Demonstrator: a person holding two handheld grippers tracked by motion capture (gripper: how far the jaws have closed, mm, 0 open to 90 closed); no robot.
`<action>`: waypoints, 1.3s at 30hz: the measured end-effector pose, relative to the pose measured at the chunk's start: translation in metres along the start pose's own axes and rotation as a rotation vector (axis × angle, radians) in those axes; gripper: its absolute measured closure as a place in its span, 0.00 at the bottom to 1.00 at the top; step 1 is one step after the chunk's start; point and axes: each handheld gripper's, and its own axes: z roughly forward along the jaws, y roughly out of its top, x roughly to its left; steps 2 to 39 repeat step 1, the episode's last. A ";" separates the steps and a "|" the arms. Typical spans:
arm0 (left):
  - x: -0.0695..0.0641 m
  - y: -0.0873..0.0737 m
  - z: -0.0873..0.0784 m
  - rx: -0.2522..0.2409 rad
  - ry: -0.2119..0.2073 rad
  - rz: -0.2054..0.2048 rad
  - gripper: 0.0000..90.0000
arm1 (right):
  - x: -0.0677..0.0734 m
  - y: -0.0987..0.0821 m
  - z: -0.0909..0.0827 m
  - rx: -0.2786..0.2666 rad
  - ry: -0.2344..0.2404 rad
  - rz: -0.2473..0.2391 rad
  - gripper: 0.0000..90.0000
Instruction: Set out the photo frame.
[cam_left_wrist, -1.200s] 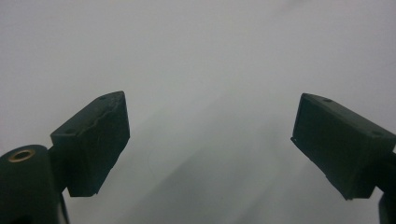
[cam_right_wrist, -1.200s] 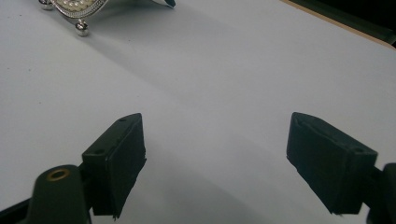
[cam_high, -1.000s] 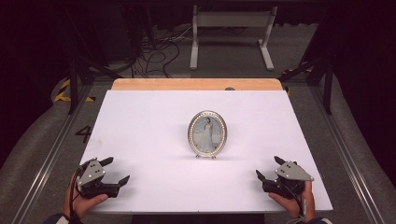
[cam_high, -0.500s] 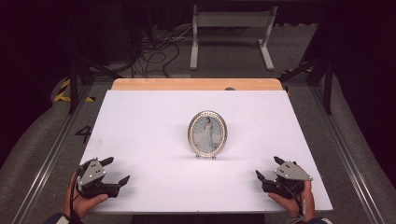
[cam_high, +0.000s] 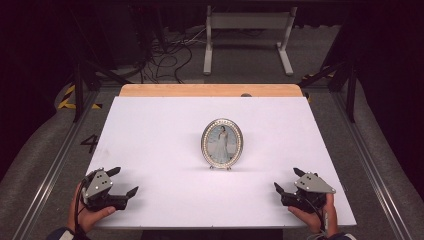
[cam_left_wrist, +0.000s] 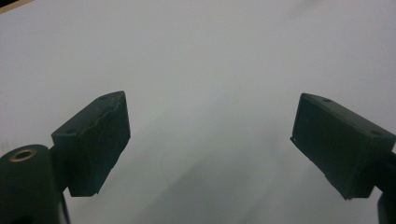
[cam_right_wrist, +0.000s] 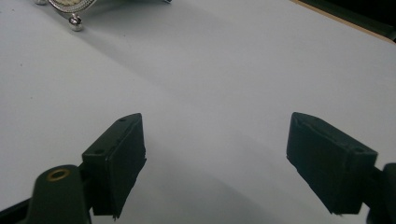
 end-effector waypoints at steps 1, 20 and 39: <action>0.000 0.000 0.001 0.004 0.000 0.001 0.13 | 0.000 0.000 0.000 0.000 0.000 0.000 0.22; 0.000 0.000 0.001 0.004 0.000 0.001 0.13 | 0.000 0.000 0.000 0.000 0.000 0.000 0.22; 0.000 0.000 0.001 0.004 0.000 0.001 0.13 | 0.000 0.000 0.000 0.000 0.000 0.000 0.22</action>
